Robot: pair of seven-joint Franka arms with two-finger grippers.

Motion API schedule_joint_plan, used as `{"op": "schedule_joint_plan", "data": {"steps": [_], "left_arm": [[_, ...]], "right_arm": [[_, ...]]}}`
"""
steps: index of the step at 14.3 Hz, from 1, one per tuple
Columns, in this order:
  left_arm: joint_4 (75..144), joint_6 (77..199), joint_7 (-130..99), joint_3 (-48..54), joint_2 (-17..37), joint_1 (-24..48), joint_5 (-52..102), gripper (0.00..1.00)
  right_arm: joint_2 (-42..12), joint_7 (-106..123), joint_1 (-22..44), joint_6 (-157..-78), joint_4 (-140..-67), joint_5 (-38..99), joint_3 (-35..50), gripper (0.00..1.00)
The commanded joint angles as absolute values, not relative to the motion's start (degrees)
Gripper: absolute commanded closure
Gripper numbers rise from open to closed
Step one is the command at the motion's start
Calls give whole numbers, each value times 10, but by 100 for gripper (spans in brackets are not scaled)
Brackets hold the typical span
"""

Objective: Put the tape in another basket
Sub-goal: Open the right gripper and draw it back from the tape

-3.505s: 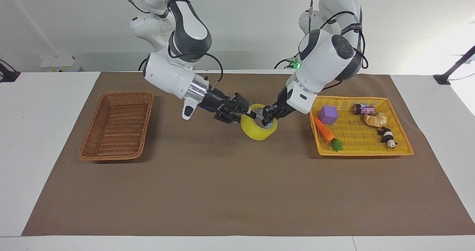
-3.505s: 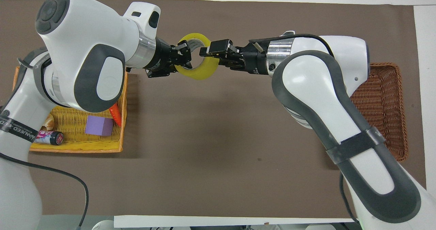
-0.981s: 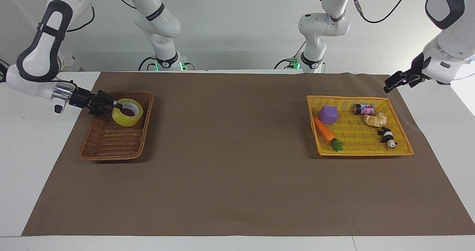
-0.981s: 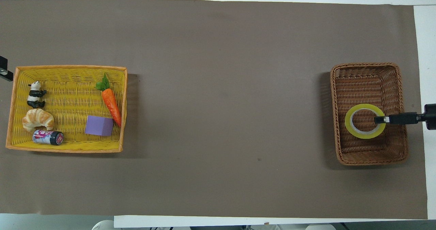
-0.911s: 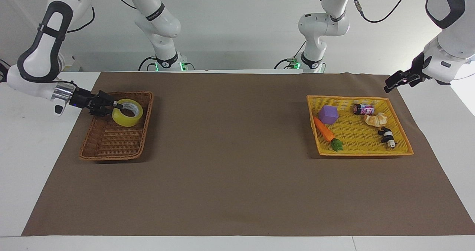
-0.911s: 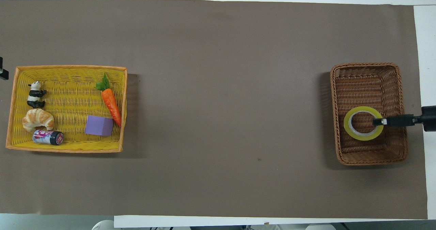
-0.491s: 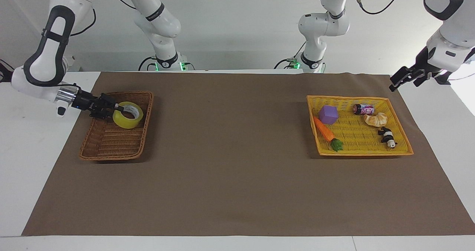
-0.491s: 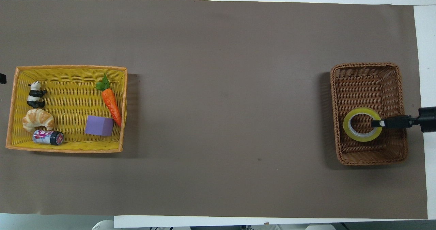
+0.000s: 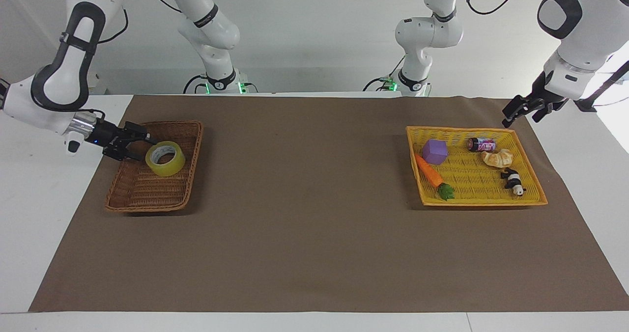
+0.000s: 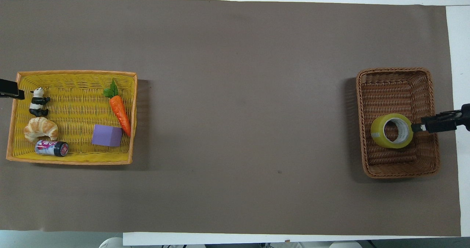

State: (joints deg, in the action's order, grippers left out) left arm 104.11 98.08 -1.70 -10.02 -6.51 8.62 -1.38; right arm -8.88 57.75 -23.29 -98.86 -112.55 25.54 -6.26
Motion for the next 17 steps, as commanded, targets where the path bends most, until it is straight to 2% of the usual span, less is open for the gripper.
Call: {"op": "schedule_joint_plan", "data": {"steps": [1,2,4,8,9,13,16,17], "left_arm": [[930,906,-14,-102,-7,105,-39,0],[889,881,-14,-103,17,105,-39,0],[882,880,-14,-103,24,105,-44,0],[884,879,-15,-103,39,113,-57,0],[883,873,-16,-104,39,113,-61,0],[882,855,-70,-111,31,105,-91,0],[882,857,-72,-112,29,100,-90,0],[882,857,-70,-112,29,93,-90,0]], "right_arm": [[-47,525,-198,-998,-1101,189,-59,0],[-35,481,-179,-993,-1086,162,-59,0],[-9,392,-151,-988,-1060,110,-55,0],[-3,142,-115,-871,-982,77,-49,0],[-7,121,-106,-841,-958,56,-48,0],[-21,119,-25,-824,-882,-44,-50,0],[-39,114,-13,-796,-850,1,-65,0],[-40,111,16,-796,-850,10,-96,0]]}}
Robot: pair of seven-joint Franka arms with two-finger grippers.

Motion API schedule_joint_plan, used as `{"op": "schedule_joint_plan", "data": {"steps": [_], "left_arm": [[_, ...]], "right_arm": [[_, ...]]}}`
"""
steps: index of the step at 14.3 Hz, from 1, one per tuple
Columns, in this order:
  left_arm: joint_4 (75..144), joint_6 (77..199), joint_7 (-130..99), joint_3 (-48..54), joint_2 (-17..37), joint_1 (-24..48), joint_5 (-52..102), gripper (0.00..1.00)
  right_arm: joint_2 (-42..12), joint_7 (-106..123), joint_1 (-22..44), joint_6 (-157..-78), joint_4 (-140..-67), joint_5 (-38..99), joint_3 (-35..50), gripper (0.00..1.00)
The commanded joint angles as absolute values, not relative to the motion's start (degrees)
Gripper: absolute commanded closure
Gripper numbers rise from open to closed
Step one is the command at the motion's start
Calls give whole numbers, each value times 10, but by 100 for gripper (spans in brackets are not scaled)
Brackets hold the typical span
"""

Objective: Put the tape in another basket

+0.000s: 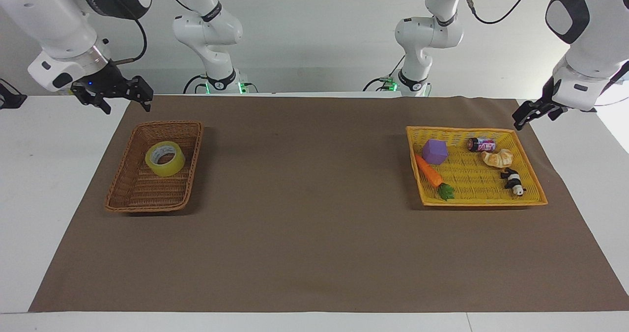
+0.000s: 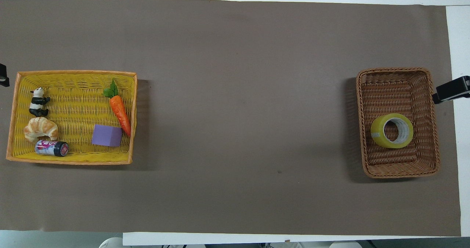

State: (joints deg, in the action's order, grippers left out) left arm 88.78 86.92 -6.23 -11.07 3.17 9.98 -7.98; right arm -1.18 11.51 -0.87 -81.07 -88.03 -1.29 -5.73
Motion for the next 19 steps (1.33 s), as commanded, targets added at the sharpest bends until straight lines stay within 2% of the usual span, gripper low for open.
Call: {"op": "schedule_joint_plan", "data": {"steps": [1,7,12,19], "left_arm": [[882,856,-68,-112,28,86,-90,0],[882,860,-24,-112,22,40,-88,0],[882,871,-28,-103,22,54,-85,0],[862,866,-24,-110,26,47,1,0]], "right_arm": [[-40,108,29,-796,-850,12,-121,0],[-18,106,28,-789,-864,1,-123,0],[-4,103,27,-796,-882,1,-125,0],[-4,103,23,-795,-881,-3,-125,0]]}}
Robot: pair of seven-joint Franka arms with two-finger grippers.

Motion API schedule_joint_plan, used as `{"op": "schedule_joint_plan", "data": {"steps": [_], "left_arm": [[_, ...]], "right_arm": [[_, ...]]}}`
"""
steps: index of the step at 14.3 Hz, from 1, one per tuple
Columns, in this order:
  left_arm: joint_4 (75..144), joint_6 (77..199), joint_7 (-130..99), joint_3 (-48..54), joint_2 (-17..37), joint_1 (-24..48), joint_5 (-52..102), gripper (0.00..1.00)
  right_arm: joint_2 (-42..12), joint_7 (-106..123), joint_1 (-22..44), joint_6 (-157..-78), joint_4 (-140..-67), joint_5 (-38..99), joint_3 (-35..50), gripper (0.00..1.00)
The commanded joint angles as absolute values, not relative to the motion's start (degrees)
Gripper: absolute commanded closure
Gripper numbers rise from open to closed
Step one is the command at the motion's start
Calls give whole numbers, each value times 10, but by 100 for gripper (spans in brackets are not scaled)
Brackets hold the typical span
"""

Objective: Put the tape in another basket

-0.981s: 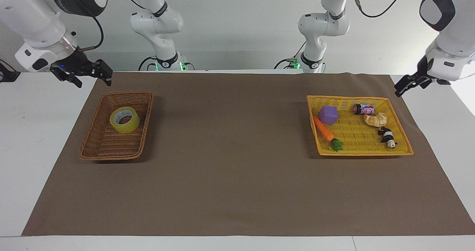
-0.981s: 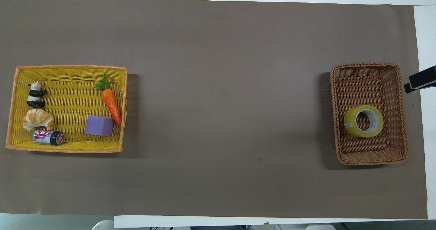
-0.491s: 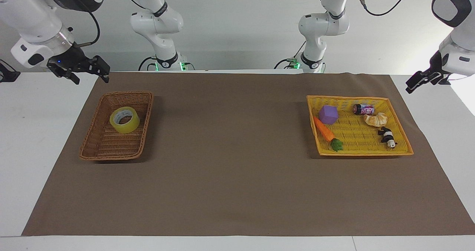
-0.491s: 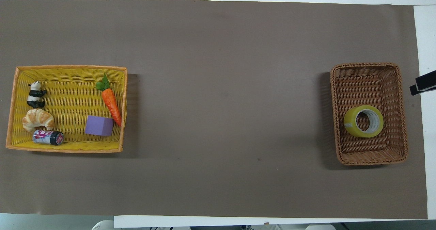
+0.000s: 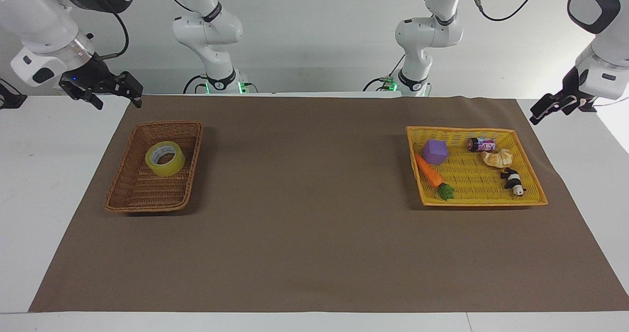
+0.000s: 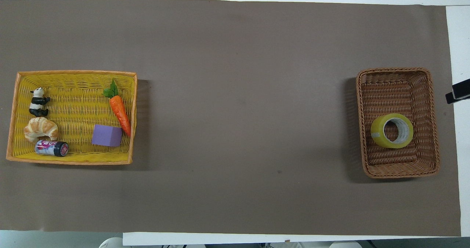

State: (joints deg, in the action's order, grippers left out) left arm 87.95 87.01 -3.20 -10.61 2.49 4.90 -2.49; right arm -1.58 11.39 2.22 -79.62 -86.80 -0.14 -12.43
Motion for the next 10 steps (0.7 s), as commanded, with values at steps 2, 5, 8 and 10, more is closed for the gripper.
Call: {"op": "schedule_joint_plan", "data": {"steps": [2,5,8,10], "left_arm": [[852,860,-24,-110,26,47,27,0],[851,840,-22,-100,24,59,32,0],[853,845,-20,-94,21,81,29,0],[860,846,-20,-96,16,80,29,0]], "right_arm": [[-4,103,23,-795,-882,-3,-125,0],[-4,103,23,-795,-883,-3,-126,0],[-4,104,24,-795,-883,-3,-127,0],[-4,104,24,-795,-884,-3,-128,0]]}}
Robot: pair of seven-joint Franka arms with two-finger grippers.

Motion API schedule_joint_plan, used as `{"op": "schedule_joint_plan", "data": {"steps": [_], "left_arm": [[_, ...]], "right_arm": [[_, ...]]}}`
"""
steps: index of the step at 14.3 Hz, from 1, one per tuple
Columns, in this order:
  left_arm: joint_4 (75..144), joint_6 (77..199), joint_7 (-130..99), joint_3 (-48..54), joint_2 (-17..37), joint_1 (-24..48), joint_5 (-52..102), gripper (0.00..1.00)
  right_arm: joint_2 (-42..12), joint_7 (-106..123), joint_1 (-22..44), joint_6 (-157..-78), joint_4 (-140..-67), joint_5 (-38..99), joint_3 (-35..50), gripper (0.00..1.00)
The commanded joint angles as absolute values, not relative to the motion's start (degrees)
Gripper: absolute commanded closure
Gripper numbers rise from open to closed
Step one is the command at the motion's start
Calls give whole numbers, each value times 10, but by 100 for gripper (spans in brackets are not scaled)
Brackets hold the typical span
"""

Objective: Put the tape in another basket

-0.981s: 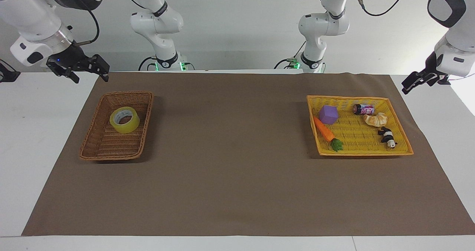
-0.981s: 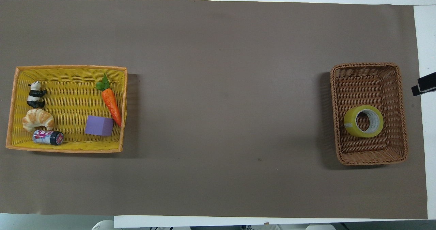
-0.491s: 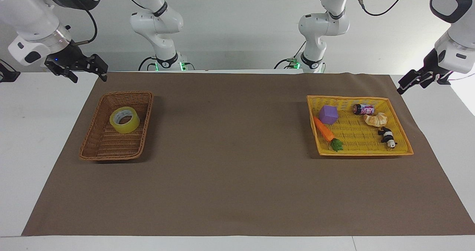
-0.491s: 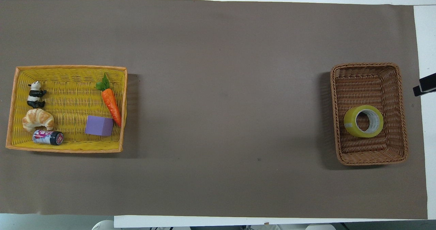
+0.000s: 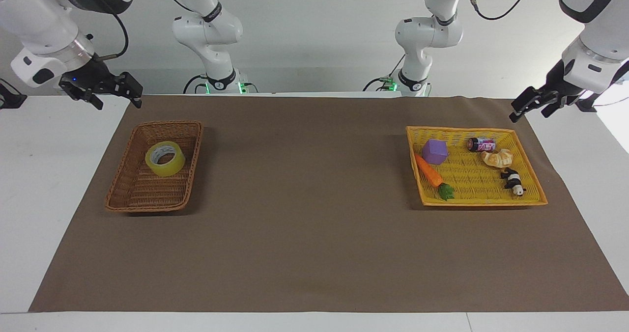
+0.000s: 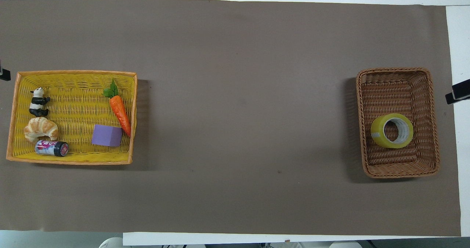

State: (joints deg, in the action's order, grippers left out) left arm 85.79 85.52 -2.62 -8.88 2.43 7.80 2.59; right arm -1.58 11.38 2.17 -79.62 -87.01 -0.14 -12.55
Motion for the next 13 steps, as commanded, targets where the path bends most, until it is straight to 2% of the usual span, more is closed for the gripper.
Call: {"op": "schedule_joint_plan", "data": {"steps": [1,13], "left_arm": [[863,846,-21,-96,15,81,27,0],[871,884,-19,-93,13,83,25,0]], "right_arm": [[-5,104,24,-795,-884,-3,-128,0],[-6,104,24,-795,-884,-3,-130,0]]}}
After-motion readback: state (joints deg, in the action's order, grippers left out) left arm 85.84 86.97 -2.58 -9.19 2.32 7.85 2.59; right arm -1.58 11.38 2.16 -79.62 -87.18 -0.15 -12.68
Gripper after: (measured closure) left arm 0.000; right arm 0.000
